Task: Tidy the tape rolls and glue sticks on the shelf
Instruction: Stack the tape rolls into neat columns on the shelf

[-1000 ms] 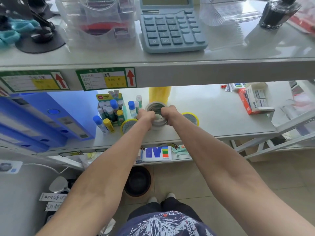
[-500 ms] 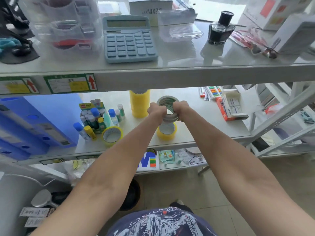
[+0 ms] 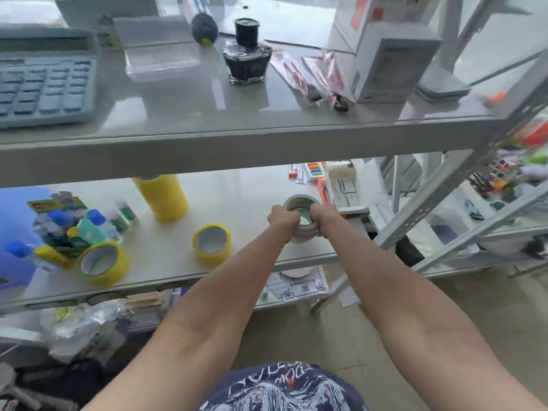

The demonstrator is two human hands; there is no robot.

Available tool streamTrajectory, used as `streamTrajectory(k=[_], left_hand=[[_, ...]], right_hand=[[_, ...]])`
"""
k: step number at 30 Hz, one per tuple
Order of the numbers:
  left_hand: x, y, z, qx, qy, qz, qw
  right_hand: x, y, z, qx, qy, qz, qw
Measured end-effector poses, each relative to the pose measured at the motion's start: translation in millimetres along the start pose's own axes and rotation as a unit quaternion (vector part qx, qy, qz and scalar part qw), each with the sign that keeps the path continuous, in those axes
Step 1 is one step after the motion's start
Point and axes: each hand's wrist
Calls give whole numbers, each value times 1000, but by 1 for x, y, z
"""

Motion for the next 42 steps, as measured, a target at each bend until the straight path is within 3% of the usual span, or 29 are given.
streamTrajectory(k=[12,20,24,28,34,37,42], left_hand=[[-23,30,-26,12,-30,8,999],[-15,22,-26,68,-37,72,994],[2,-2,-27,67,3,119,991],[28,-40,-47,-5,30,131,991],[83,-91,-32,-76,65,117,988],[114,-120,-15,-100,69,102,987],[183,-181,-12,-219,92,-1,971]], right_hand=[[-6,-12,-38,-50,25,-33,998],[-15,-22,-46,10,16,-11,1000],[-8,-18,-28,-34,-88,84,992],[3,-2,-6,-81,-177,135,972],[15,42,36,-219,-330,225,890],[12,75,60,-183,-353,246,884],[-3,148,90,14,-289,267,919]])
Point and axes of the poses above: each hand's wrist, its own z-axis away from the middle knuckle, its own y-axis out of the palm, x = y × z, and after that the axes turned 13 degrees about -z, right-handed
